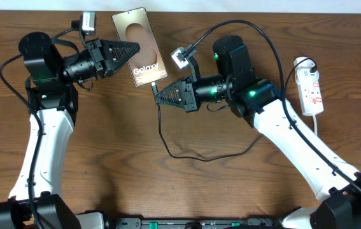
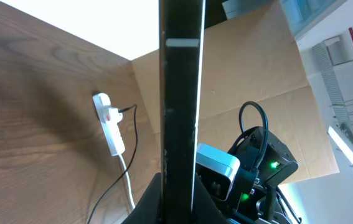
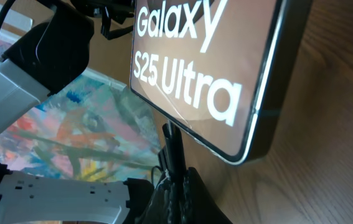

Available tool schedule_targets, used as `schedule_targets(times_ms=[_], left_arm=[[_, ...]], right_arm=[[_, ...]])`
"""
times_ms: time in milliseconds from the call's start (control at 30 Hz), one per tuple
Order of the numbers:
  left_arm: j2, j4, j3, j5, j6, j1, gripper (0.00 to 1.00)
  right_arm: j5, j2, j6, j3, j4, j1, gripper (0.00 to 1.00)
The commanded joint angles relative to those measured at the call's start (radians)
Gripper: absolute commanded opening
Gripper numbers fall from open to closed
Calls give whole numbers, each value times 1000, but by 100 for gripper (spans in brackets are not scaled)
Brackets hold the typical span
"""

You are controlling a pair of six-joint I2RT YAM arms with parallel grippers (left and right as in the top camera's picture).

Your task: Plug charger to phone and switch on socket

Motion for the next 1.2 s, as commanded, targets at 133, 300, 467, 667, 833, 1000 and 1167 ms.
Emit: schedule_targets(times_ms=[133,300,467,667,833,1000,1167], left_arm=[[-12,9,28,51,7,-2,7],[-12,9,28,51,7,-2,7],[-12,9,28,48,7,-2,7],[-12,10,28,47,7,-2,7],[-12,34,28,47,6,-2,7],[-12,38,28,47,6,-2,7],[-12,38,28,47,3,-2,7]], right_arm=[[16,3,-10,0,20,-6,3],[16,3,-11,0,20,-6,1],[-52,3,-34,0,17,-6,1],[-62,3,-37,1,16,-7,1],[-63,3,-37,0,-6,-7,1],[-63,3,-37,0,-7,-6,1],[-62,3,-37,0,-6,-6,1]])
